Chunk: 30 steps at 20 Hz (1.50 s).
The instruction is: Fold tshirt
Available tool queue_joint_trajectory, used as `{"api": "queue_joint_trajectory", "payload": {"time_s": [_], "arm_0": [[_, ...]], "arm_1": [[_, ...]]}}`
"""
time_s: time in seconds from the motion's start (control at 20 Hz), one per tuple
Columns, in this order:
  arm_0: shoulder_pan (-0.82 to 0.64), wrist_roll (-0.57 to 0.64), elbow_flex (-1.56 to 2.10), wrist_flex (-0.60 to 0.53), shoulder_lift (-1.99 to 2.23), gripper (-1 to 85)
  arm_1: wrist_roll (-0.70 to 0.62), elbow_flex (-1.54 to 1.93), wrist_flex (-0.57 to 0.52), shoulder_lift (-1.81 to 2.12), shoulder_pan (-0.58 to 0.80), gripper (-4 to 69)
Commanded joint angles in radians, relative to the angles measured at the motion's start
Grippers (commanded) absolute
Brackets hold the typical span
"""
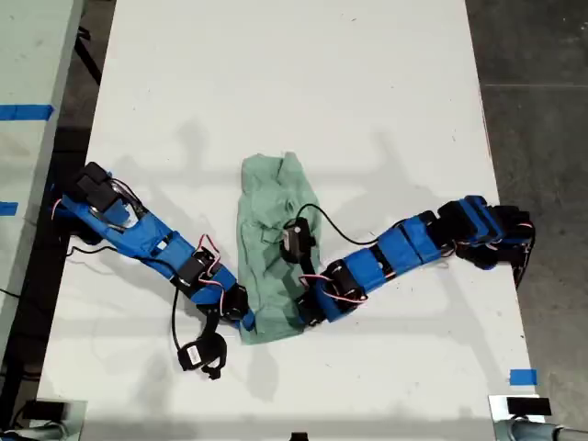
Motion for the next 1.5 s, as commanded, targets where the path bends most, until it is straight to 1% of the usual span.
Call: {"api": "queue_joint_trajectory", "payload": {"time_s": [0.0, 0.25, 0.4, 0.5, 0.65, 0.8, 0.9, 0.95, 1.05, 1.2, 1.3, 1.45], "arm_0": [[-0.011, 0.032, -0.064, -0.026, 0.051, 0.0], [0.049, 0.087, -0.104, -0.021, 0.189, 0.0], [0.107, 0.095, -0.239, 0.046, 0.186, 0.0], [0.124, 0.092, -0.276, 0.083, 0.209, 0.0], [0.104, 0.103, -0.253, 0.163, 0.31, 0.0], [0.035, 0.16, -0.172, 0.21, 0.426, 0.0], [-0.021, 0.19, -0.055, 0.224, 0.537, 0.0], [-0.054, 0.198, 0.04, 0.202, 0.611, 0.0], [-0.121, 0.219, 0.291, 0.077, 0.778, 0.0], [-0.216, 0.247, 0.586, -0.044, 0.988, 0.0], [-0.262, 0.268, 0.667, -0.054, 1.06, 0.0], [-0.316, 0.314, 0.68, -0.054, 1.069, 0.0]], "arm_1": [[-0.011, -0.043, -0.051, 0.029, -0.014, -1.2], [-0.044, -0.055, -0.104, 0.155, -0.083, -1.2], [-0.034, -0.11, -0.101, 0.167, -0.147, -1.2], [-0.041, -0.123, -0.074, 0.192, -0.155, -1.2], [-0.104, -0.121, 0.018, 0.247, -0.101, -1.2], [-0.202, -0.112, 0.069, 0.328, -0.014, -1.2], [-0.264, -0.109, 0.078, 0.359, 0.046, -1.2], [-0.288, -0.109, 0.084, 0.365, 0.077, -1.2], [-0.325, -0.1, 0.104, 0.382, 0.129, -1.2], [-0.357, -0.092, 0.152, 0.397, 0.198, -1.3], [-0.387, -0.071, 0.17, 0.428, 0.249, -1.3], [-0.425, -0.02, 0.193, 0.485, 0.325, -1.3]]}}
